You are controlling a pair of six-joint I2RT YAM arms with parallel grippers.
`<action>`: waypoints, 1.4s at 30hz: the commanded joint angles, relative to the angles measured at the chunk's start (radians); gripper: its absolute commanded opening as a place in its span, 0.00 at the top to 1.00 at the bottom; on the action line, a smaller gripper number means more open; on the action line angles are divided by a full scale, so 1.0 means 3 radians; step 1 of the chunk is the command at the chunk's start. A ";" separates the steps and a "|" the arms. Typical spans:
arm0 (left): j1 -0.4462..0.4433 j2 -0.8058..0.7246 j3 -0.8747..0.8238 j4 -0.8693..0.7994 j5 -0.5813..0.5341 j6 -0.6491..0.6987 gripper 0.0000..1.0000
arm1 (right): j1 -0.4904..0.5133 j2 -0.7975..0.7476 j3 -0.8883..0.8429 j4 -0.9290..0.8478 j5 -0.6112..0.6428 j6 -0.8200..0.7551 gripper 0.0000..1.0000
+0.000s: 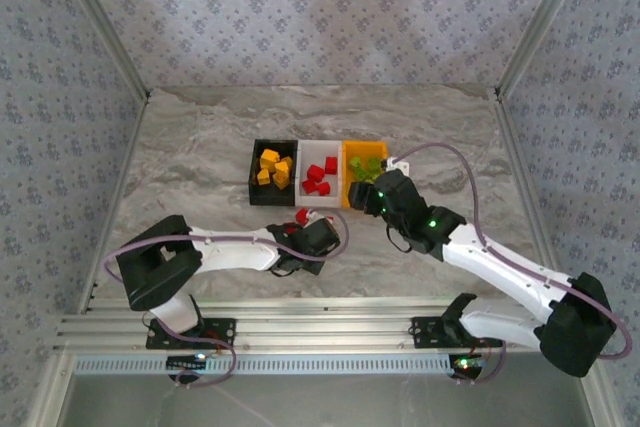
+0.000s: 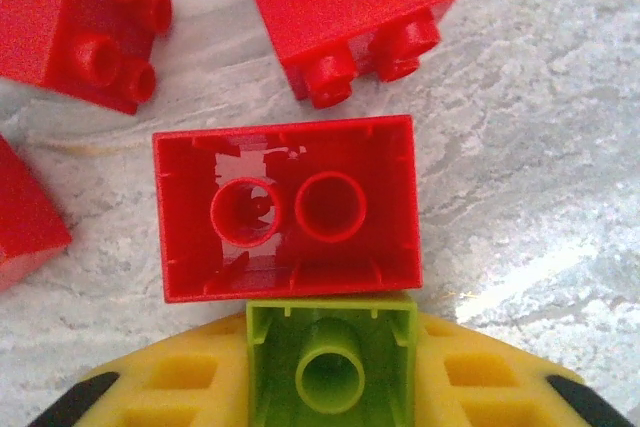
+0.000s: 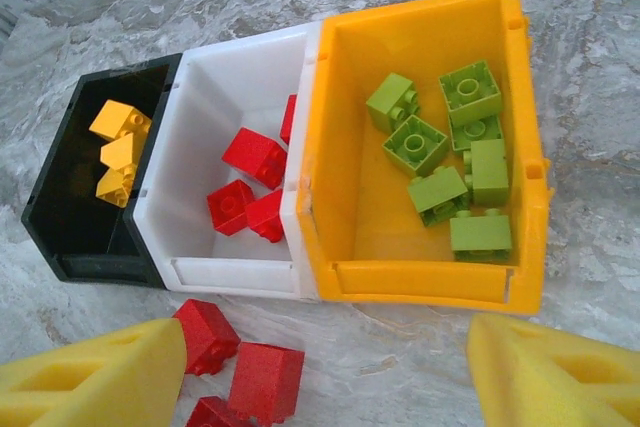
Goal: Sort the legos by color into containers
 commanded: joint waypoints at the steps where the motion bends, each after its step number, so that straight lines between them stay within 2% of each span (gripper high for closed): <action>1: -0.0109 -0.0194 -0.0018 -0.0220 -0.0067 -0.0084 0.74 | -0.0039 -0.0115 -0.0082 -0.0102 0.0116 0.0087 0.24; 6: -0.0228 -0.0646 0.0058 -0.0358 0.0043 -0.0189 0.76 | -0.0112 -0.0326 -0.0288 -0.0156 0.0159 0.0185 0.24; 8: -0.0200 -0.0804 0.0158 -0.0295 0.0111 -0.0159 0.74 | -0.0137 -0.0431 -0.0406 -0.0169 0.0184 0.0235 0.24; 11: -0.0051 -0.0749 0.0546 -0.0296 0.0181 0.0032 0.74 | -0.0173 -0.0525 -0.0556 -0.0213 0.0191 0.0300 0.24; 15: 0.0295 -0.0318 0.1192 -0.0232 0.0419 0.0260 0.74 | -0.0173 -0.0551 -0.0668 -0.0259 0.0165 0.0329 0.24; 22: 0.0797 0.0871 0.2521 -0.0422 0.0734 0.0438 0.74 | -0.0145 -0.0534 -0.0713 -0.0392 0.0152 0.0377 0.24; 32: 0.0858 0.2021 0.4096 -0.1061 0.0787 0.0446 0.71 | -0.0056 -0.0529 -0.0715 -0.0417 0.0086 0.0381 0.24; 37: 0.0864 0.1945 0.4118 -0.1049 0.0765 0.0396 0.50 | -0.0016 -0.0546 -0.0706 -0.0360 0.0009 0.0329 0.24; 42: 0.0872 0.1548 0.3786 -0.0872 0.0757 0.0350 0.27 | 0.0029 -0.0536 -0.0660 -0.0246 -0.0064 0.0276 0.23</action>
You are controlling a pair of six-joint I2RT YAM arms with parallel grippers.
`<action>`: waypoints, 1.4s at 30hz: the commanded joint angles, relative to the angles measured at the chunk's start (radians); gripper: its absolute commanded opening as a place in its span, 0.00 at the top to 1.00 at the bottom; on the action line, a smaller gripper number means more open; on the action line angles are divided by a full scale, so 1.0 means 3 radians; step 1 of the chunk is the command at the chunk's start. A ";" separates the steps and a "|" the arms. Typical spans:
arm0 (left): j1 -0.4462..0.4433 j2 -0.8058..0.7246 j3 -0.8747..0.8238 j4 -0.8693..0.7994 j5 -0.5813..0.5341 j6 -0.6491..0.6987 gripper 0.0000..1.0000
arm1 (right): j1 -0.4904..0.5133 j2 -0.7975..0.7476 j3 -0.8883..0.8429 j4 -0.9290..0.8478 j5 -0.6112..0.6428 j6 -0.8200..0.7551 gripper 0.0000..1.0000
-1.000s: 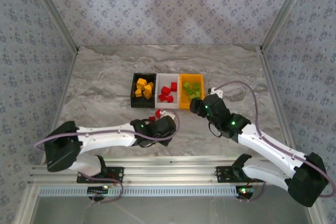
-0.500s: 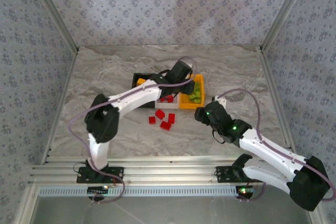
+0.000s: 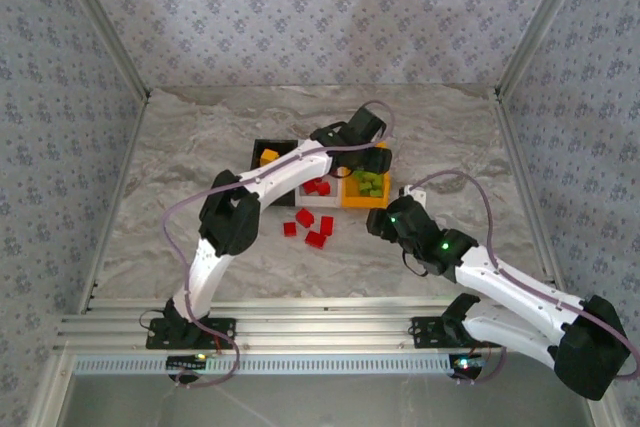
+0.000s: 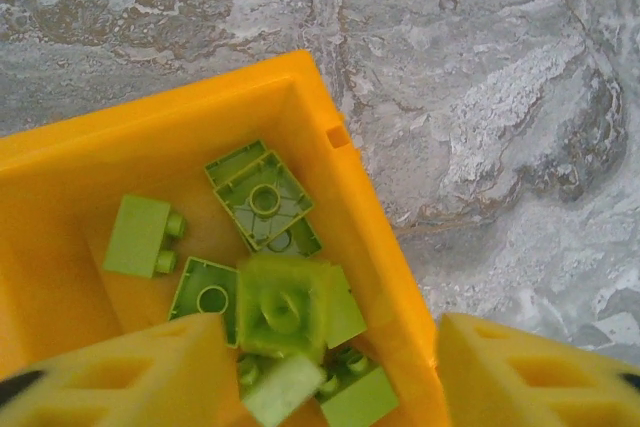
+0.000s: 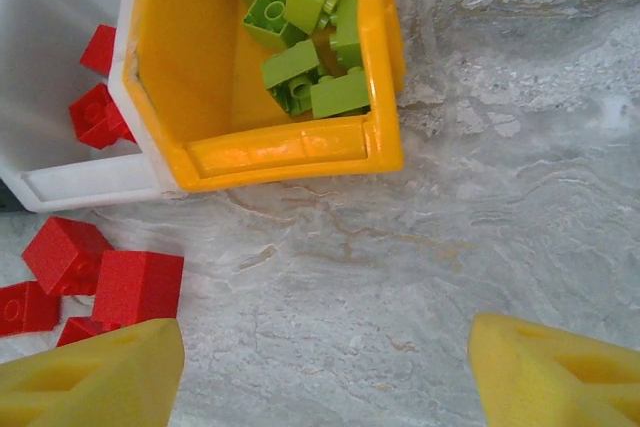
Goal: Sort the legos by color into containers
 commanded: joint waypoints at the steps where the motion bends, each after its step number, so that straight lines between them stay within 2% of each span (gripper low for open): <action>1: 0.0001 -0.0553 -0.0293 0.0103 0.0018 -0.0053 0.23 | 0.0054 -0.0019 0.0051 0.0081 -0.0051 -0.0031 0.23; 5: 0.0003 -0.1344 -0.1108 0.0662 0.0108 -0.0196 0.10 | 0.0141 0.0099 0.0123 0.0172 -0.0071 -0.0049 0.22; 7: -0.0006 -0.1778 -0.1522 0.0880 0.0143 -0.0271 0.01 | 0.0202 0.0210 0.0175 0.0238 -0.0076 -0.0060 0.22; 11: -0.0089 -0.2667 -0.2498 0.1200 0.0089 -0.0434 0.01 | 0.0388 0.0544 0.0291 0.0448 -0.0060 -0.0034 0.22; 14: -0.0260 -0.3295 -0.3203 0.1290 -0.0219 -0.0483 0.01 | 0.0545 0.0887 0.0413 0.0625 -0.0074 -0.0009 0.21; 17: -0.0405 -0.3797 -0.3800 0.1142 -0.0524 -0.0610 0.01 | 0.0686 0.1294 0.0586 0.0745 -0.0112 -0.0002 0.21; 22: -0.0466 -0.4540 -0.4591 0.0927 -0.0693 -0.0984 0.01 | 0.0876 0.1878 0.0926 0.0668 -0.0016 0.0113 0.21; 27: -0.0467 -0.5142 -0.4977 0.0763 -0.0804 -0.1200 0.01 | 0.1127 0.2300 0.1237 0.0325 0.0338 0.0434 0.18; 31: -0.0467 -0.5328 -0.5079 0.0716 -0.0855 -0.1244 0.01 | 0.1255 0.2538 0.1473 0.0047 0.0541 0.0673 0.16; 33: -0.0467 -0.5351 -0.5081 0.0673 -0.0885 -0.1239 0.01 | 0.1276 0.2619 0.1540 -0.0061 0.0615 0.0809 0.08; 42: -0.0466 -0.5472 -0.5135 0.0579 -0.0937 -0.1236 0.01 | 0.1200 0.2883 0.1665 -0.0001 0.0479 0.0966 0.12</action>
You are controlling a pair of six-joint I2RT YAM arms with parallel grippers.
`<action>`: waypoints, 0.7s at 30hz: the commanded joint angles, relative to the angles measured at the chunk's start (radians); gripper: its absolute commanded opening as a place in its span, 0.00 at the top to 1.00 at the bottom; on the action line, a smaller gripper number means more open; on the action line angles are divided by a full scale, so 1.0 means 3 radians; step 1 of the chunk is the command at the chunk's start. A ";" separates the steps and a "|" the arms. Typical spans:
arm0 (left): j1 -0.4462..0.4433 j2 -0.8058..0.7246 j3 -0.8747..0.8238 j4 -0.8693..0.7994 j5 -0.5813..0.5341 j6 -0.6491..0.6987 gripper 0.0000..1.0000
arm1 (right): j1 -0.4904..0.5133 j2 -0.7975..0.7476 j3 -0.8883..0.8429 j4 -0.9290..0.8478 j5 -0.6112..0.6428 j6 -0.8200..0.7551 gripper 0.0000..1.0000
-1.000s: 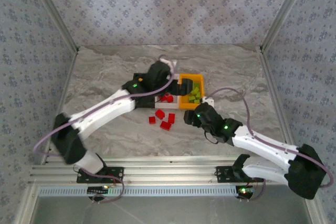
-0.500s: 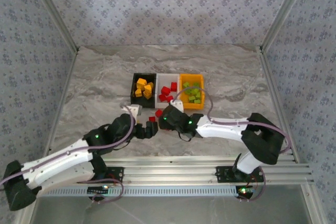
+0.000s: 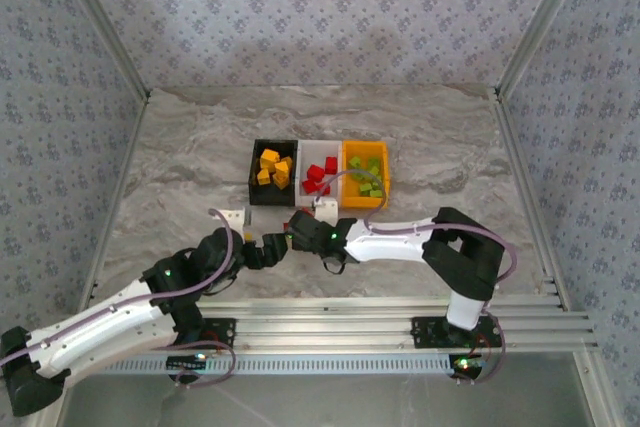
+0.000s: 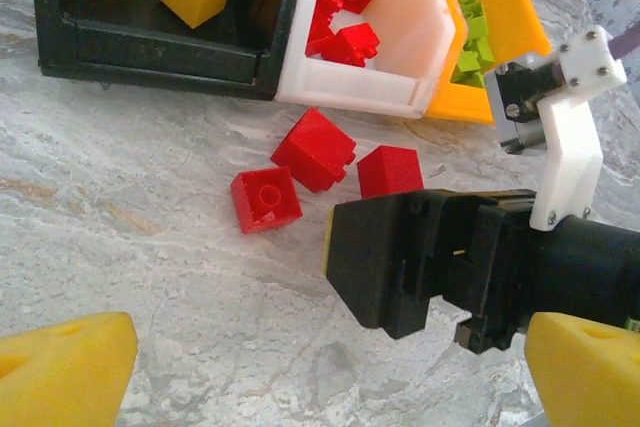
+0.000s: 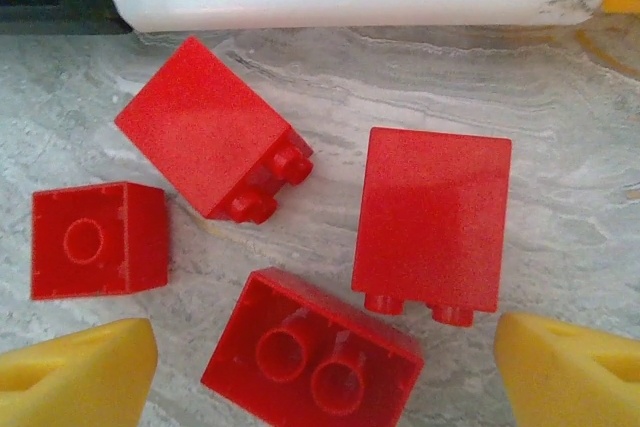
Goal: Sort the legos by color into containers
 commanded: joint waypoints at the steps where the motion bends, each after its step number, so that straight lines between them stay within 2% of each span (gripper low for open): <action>1: -0.0021 -0.0102 -0.0004 -0.0002 -0.0073 -0.0023 0.01 | -0.0033 0.0145 0.0103 -0.0128 0.0021 0.0165 0.13; 10: -0.0024 -0.0187 -0.0004 -0.0053 -0.0146 -0.0005 0.01 | -0.0077 0.0193 -0.0029 -0.0234 -0.0095 0.0352 0.29; 18: -0.0022 -0.0162 -0.0055 0.0015 -0.0124 -0.0021 0.01 | -0.0061 -0.0154 -0.0552 0.0018 -0.0259 0.0265 0.50; 21: -0.0025 -0.0117 -0.0066 0.0049 -0.0113 -0.0030 0.01 | -0.0056 -0.0372 -0.0755 0.0075 -0.0288 0.0166 0.54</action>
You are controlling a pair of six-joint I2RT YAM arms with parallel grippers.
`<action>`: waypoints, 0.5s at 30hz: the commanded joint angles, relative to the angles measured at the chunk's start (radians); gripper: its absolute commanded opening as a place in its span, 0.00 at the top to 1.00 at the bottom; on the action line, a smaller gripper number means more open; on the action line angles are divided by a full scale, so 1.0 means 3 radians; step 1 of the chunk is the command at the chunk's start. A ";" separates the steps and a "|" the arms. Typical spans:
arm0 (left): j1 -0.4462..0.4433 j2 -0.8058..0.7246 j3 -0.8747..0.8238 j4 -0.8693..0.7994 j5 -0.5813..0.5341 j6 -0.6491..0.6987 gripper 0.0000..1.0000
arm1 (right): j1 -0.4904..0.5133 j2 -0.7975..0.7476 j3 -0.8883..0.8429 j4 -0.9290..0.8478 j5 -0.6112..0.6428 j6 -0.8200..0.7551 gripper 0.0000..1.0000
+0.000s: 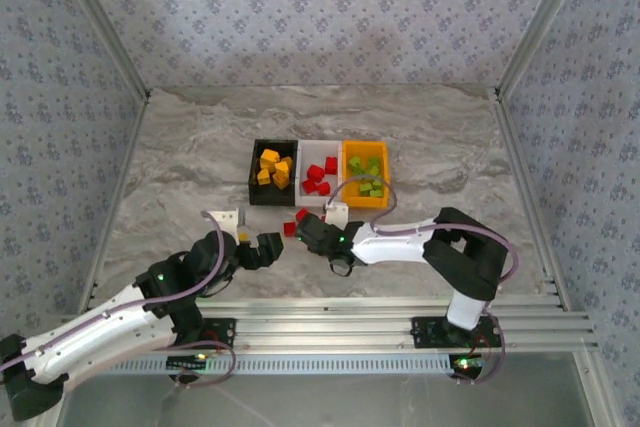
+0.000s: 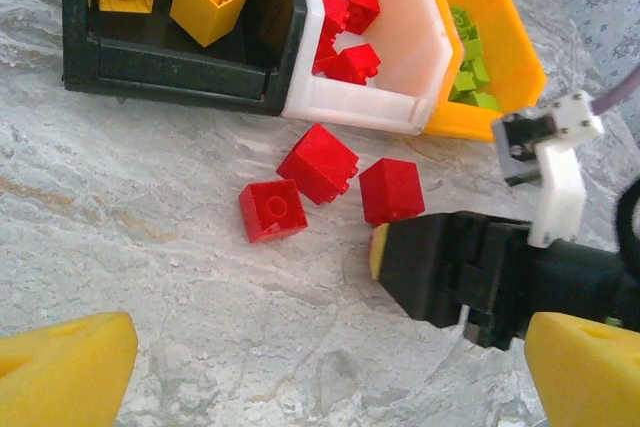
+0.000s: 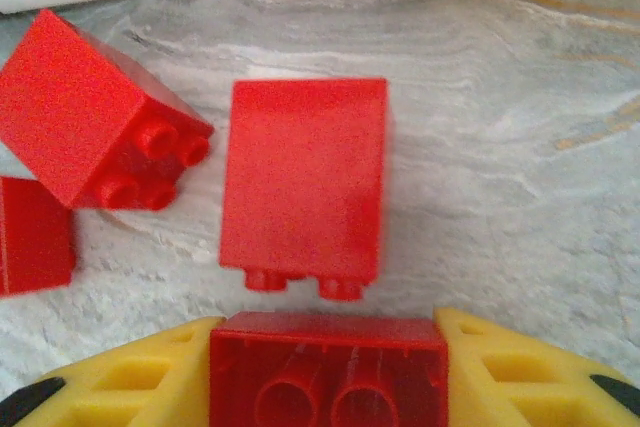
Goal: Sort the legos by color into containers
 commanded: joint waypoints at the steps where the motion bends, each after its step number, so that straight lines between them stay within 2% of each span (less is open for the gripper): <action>1: -0.0024 0.0047 -0.0016 0.0103 -0.0036 -0.0028 0.01 | 0.0022 -0.0220 -0.0290 -0.0229 -0.0174 -0.0056 0.55; 8: -0.0021 0.0163 -0.0020 0.0133 -0.0022 -0.0021 0.01 | 0.0030 -0.1002 -0.0541 -0.0522 -0.0159 -0.0336 0.58; 12: -0.0024 0.0145 -0.0052 0.0097 -0.0043 -0.0029 0.01 | -0.0052 -0.1411 -0.0385 -0.0783 -0.0219 -0.0693 0.59; 15: -0.0025 0.0096 -0.0062 0.0044 -0.0090 -0.0052 0.00 | -0.0240 -0.1462 -0.0071 -0.0845 -0.0379 -0.0986 0.59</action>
